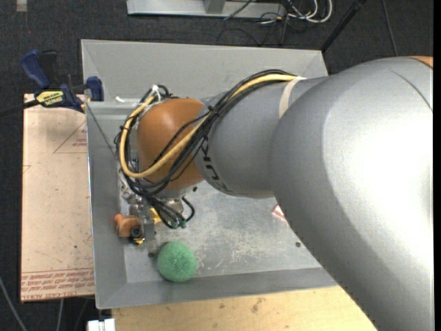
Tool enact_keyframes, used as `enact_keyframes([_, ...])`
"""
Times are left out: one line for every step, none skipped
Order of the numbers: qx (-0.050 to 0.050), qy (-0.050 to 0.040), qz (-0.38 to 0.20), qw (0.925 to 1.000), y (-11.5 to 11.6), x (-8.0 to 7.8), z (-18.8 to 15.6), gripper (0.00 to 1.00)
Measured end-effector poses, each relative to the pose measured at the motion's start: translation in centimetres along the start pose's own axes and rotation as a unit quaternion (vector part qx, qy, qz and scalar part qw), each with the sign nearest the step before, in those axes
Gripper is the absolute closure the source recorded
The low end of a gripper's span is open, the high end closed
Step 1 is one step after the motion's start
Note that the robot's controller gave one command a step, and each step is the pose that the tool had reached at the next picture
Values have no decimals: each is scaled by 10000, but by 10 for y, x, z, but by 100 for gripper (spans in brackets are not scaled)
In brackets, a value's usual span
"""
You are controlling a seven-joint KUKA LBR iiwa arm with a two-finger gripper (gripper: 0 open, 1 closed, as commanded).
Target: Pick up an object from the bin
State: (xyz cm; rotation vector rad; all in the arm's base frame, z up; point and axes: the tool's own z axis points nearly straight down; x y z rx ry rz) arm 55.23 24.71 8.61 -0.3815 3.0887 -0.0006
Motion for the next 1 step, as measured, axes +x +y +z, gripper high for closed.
enact_keyframes([1,34,406,9992,1,5,-2,100])
